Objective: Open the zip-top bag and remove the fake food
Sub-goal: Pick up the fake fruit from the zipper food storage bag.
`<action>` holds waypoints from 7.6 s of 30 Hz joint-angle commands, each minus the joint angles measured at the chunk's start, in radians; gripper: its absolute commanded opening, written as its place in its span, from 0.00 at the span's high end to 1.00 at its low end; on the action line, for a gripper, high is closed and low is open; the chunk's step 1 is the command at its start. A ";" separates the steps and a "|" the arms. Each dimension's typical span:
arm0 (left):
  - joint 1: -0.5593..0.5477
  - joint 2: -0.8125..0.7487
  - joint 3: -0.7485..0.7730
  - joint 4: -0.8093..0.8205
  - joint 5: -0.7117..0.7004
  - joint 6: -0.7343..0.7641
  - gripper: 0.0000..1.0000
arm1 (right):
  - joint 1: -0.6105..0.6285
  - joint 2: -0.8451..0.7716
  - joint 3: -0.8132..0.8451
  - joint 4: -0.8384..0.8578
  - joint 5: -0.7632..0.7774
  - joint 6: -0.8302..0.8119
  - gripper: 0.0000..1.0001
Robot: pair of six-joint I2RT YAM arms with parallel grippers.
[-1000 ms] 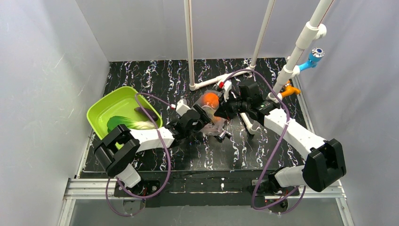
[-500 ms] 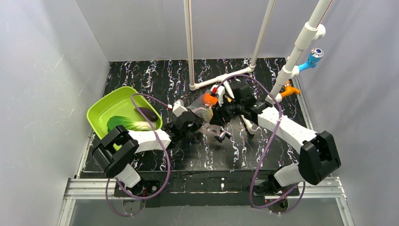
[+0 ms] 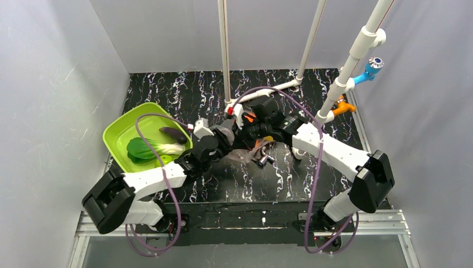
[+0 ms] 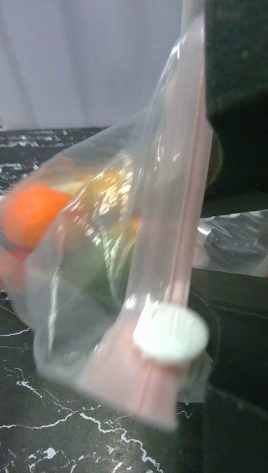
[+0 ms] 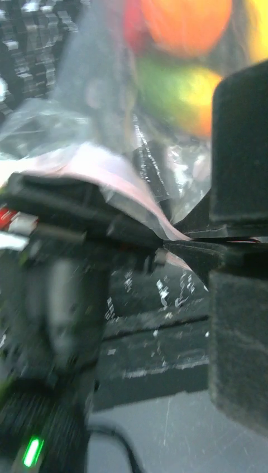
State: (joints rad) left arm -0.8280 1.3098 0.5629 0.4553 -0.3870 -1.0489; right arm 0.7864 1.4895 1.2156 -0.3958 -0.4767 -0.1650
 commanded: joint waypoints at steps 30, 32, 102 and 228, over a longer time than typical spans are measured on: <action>0.020 -0.298 -0.190 -0.396 0.005 -0.159 0.29 | -0.102 0.228 0.065 0.086 0.212 0.064 0.38; 0.022 -0.288 -0.205 -0.324 0.004 -0.165 0.30 | -0.101 0.251 0.072 0.077 0.206 0.068 0.37; 0.194 -0.232 -0.069 -0.573 0.270 0.047 0.79 | -0.134 0.391 0.121 -0.051 0.216 0.030 0.61; 0.242 -0.670 -0.012 -0.878 0.655 0.172 1.00 | -0.121 0.436 0.129 -0.078 0.209 -0.002 0.59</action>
State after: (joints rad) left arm -0.5945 0.6636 0.5091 -0.3370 0.2001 -0.9222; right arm 0.6678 1.9049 1.3308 -0.4416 -0.3077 -0.1383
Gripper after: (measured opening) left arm 0.588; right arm 0.404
